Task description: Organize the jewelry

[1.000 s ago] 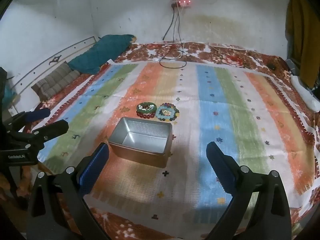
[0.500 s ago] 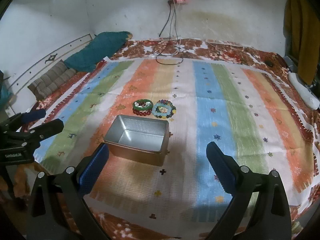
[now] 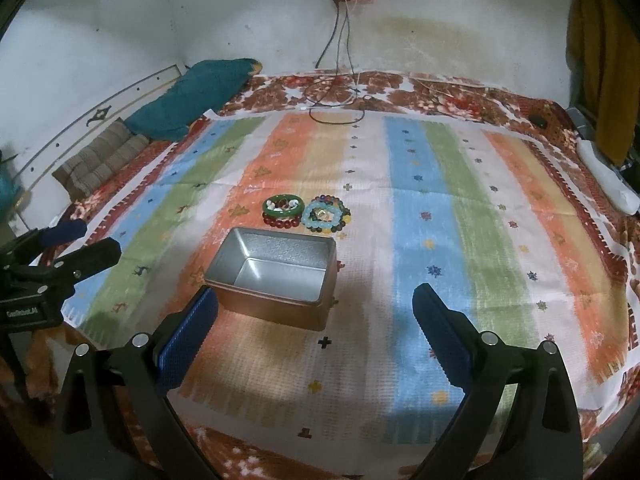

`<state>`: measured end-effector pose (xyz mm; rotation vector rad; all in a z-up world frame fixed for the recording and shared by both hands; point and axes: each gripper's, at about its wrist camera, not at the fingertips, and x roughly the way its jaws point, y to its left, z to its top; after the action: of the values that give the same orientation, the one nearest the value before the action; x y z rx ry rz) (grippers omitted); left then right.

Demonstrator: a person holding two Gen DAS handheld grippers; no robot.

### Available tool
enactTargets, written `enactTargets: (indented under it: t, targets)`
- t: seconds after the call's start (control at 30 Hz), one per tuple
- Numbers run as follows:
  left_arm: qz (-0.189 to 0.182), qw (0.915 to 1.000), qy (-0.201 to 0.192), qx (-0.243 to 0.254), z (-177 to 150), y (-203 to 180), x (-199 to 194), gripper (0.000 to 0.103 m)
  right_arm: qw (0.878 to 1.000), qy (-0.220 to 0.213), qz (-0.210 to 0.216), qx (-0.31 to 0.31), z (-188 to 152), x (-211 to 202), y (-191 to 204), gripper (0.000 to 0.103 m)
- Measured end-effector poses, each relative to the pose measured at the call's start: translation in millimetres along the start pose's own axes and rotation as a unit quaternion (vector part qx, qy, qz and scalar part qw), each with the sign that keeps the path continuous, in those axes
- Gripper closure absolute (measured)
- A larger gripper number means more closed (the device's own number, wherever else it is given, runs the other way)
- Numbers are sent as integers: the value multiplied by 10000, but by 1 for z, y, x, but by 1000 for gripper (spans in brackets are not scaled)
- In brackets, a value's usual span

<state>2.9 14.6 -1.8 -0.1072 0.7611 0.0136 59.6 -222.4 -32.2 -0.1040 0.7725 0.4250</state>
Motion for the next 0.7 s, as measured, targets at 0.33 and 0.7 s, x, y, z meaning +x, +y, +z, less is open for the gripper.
enactTargets:
  t: [0.33,0.7]
  targets:
    - [33,10000,51,-36,0,2,4,6,10000,60,-6,-10,0,3,-1,4]
    - [-6,10000,43,3,0,3,4,6,9999,141,-12,70,3,9,-3,4]
